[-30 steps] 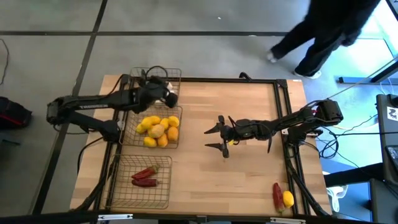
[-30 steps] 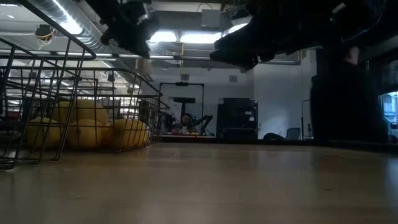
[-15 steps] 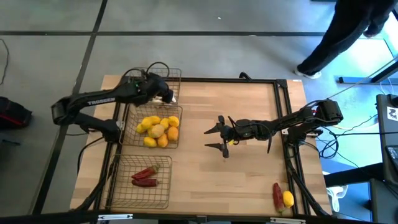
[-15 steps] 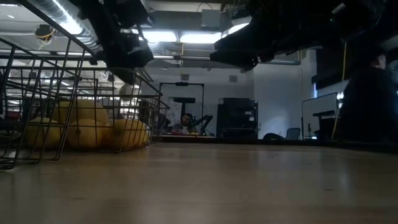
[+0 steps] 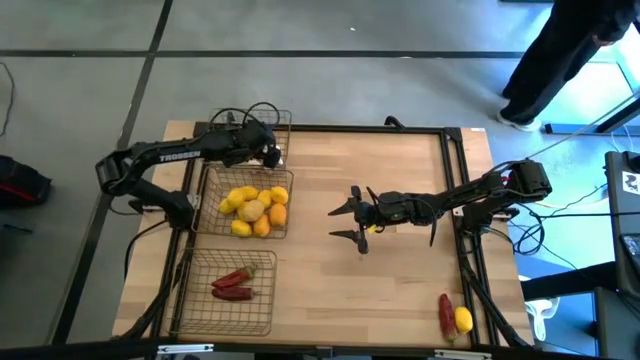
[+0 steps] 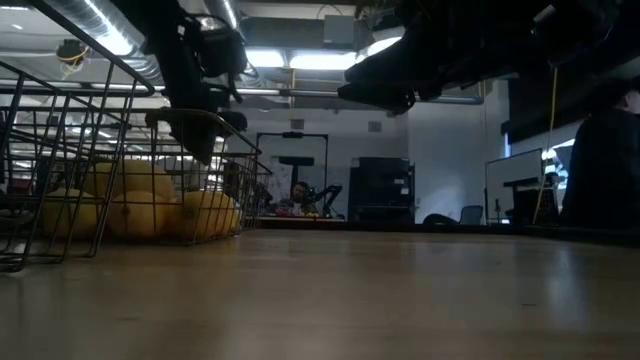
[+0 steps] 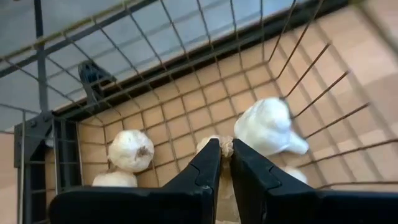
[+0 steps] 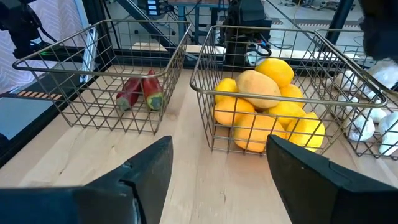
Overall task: Sort produce into baskets
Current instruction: Put the garlic in the top wire basket
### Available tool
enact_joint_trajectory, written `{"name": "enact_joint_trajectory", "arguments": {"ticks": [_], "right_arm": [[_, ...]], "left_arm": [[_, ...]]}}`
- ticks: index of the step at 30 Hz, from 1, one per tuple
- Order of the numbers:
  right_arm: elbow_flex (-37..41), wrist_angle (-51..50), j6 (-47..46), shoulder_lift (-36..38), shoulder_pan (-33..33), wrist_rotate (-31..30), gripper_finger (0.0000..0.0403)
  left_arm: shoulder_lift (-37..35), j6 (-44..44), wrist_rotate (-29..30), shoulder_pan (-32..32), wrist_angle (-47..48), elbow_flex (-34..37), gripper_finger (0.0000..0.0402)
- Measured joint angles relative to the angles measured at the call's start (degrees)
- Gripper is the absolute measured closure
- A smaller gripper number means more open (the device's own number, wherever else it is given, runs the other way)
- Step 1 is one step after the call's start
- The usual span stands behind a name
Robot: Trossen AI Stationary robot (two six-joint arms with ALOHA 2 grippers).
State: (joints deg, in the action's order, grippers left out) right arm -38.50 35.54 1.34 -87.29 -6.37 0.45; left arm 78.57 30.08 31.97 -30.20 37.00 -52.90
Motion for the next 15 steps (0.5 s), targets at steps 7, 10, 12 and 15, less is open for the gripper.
{"name": "enact_joint_trajectory", "arguments": {"ticks": [7,10,12,15], "right_arm": [[0.0,-0.1,0.0,0.0,0.0,0.0,0.0148],[0.0,-0.1,0.0,0.0,0.0,0.0,0.0148],[0.0,-0.1,0.0,0.0,0.0,0.0,0.0148],[0.0,-0.1,0.0,0.0,0.0,0.0,0.0148]], "left_arm": [[2.9,-0.4,-0.1,0.0,0.5,0.0,0.0372],[3.5,-0.5,-0.1,0.0,0.4,0.0,0.0370],[3.5,-1.0,-0.3,0.0,0.5,0.0,0.0359],[3.5,-1.5,-0.3,0.0,0.6,0.0,0.0327]]}}
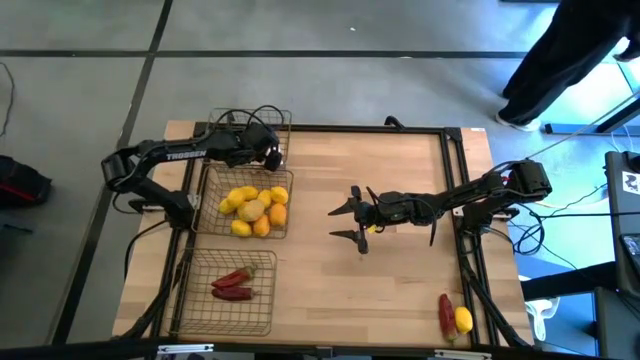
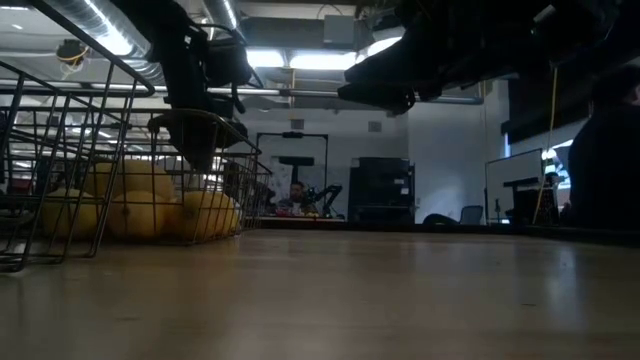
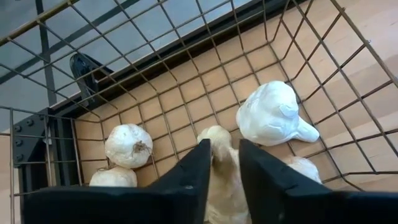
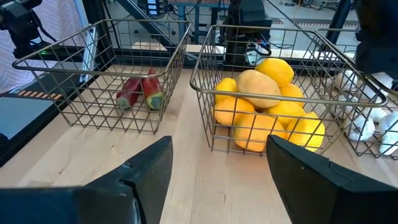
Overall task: Sort produce into baskets
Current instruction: Put the garlic in the top wire basket, then put the chili pepper in the bottom wire basket
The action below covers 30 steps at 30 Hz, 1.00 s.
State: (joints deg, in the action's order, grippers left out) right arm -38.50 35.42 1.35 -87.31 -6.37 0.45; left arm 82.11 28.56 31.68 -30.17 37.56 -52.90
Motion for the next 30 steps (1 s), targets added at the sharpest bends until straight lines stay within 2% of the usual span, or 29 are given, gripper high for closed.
{"name": "enact_joint_trajectory", "arguments": {"ticks": [5,10,19,30], "right_arm": [[0.0,0.0,0.0,0.0,0.0,0.0,0.0148],[0.0,0.0,0.0,0.0,0.0,0.0,0.0148],[0.0,0.0,0.2,0.0,0.0,0.0,0.0148],[0.0,0.7,0.4,0.0,0.0,0.0,0.0148]], "left_arm": [[0.0,0.0,-0.2,0.2,-0.8,0.0,0.0272],[-0.1,-0.5,-0.5,0.3,-1.0,0.0,0.0248],[-5.6,-1.4,-1.5,5.0,-0.9,0.0,0.0251],[-14.0,-0.1,-1.4,19.7,-1.4,0.0,0.0255]]}}
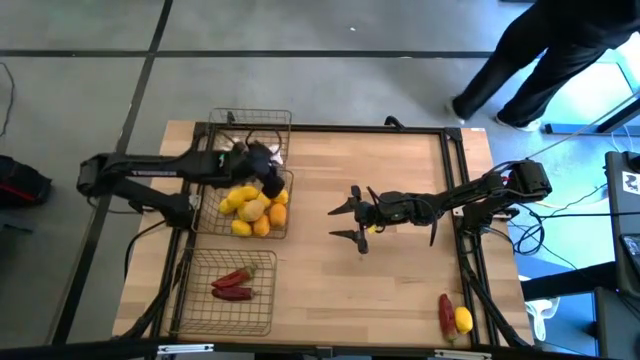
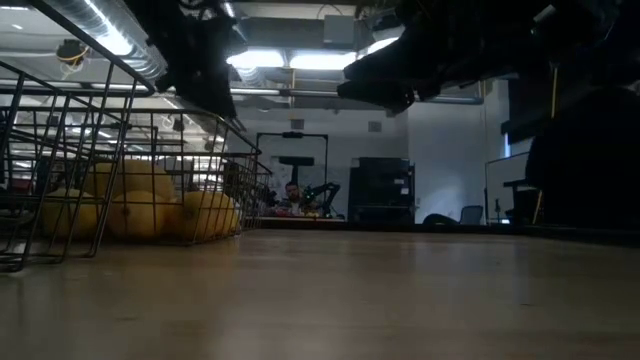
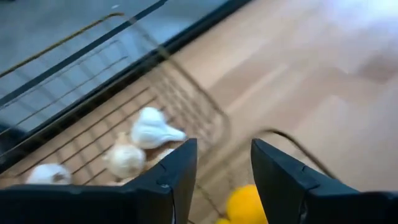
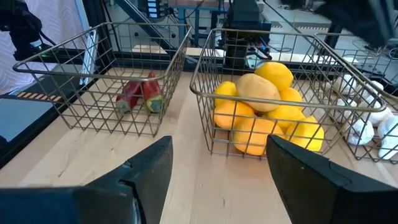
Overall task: Sort produce into baskets
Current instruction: Put the chili pepper in the bottom wire basket
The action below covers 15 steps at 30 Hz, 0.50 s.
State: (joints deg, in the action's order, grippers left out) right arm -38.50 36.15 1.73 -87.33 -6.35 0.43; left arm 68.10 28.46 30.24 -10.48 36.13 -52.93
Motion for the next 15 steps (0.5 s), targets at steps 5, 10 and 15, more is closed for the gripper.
{"name": "enact_joint_trajectory", "arguments": {"ticks": [5,10,15], "right_arm": [[0.0,1.7,0.0,0.0,0.0,0.0,0.0148],[-0.1,-0.6,-0.3,1.0,-0.1,0.8,0.0148],[-0.2,-14.1,-5.0,7.0,-0.4,4.3,0.0148]], "left_arm": [[-0.1,0.1,3.3,7.8,-0.9,0.0,0.0260],[-0.1,0.1,7.2,14.7,-4.1,0.0,0.0260],[0.0,0.2,8.5,19.7,-4.2,0.0,0.0260]]}}
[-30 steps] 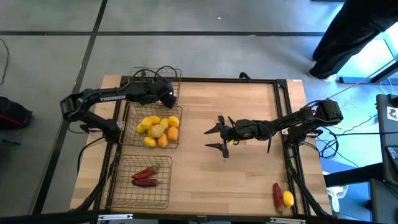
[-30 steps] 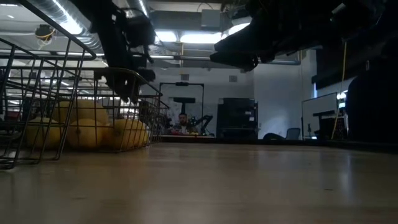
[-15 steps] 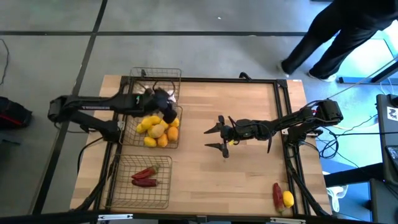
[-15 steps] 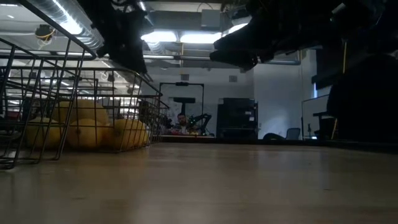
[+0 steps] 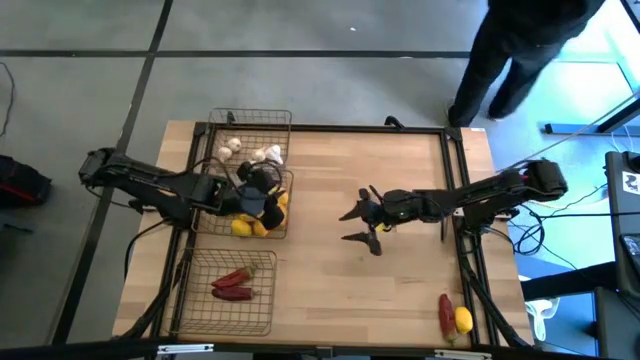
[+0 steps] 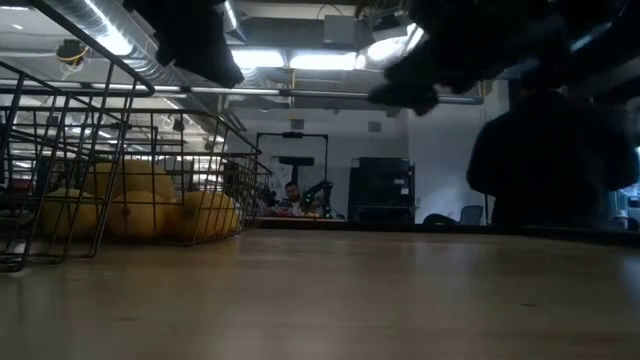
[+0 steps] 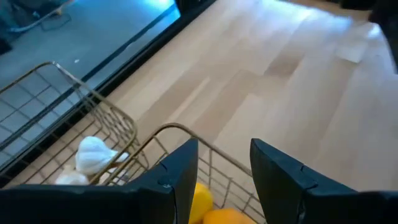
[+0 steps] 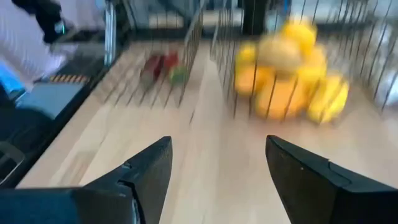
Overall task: Sort produce into baskets
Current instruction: Put the chili pepper in the bottom wire basket
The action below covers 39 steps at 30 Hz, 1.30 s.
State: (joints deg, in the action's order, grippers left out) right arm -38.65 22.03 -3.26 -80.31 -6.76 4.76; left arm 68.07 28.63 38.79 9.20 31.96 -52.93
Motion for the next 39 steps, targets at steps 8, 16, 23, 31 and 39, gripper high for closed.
{"name": "enact_joint_trajectory", "arguments": {"ticks": [8,16,23,31,39], "right_arm": [[0.0,-26.4,-10.3,10.6,-6.5,-0.2,0.0148],[0.0,-42.9,-28.3,13.5,-17.0,1.5,0.0148],[0.0,-48.2,-44.2,13.1,-25.3,1.6,0.0148],[0.0,-50.6,-64.7,10.8,-31.9,4.7,0.0148],[0.0,-50.0,-85.6,6.7,-38.1,14.1,0.0148]], "left_arm": [[0.0,0.4,3.5,3.6,-0.3,0.0,0.0261],[0.1,0.5,4.0,3.4,-2.0,0.0,0.0261],[0.1,0.5,4.0,3.4,-2.7,0.0,0.0261],[0.5,1.4,4.0,3.5,-2.7,0.0,0.0261],[1.8,1.5,3.9,3.6,-2.7,0.0,0.0261]]}}
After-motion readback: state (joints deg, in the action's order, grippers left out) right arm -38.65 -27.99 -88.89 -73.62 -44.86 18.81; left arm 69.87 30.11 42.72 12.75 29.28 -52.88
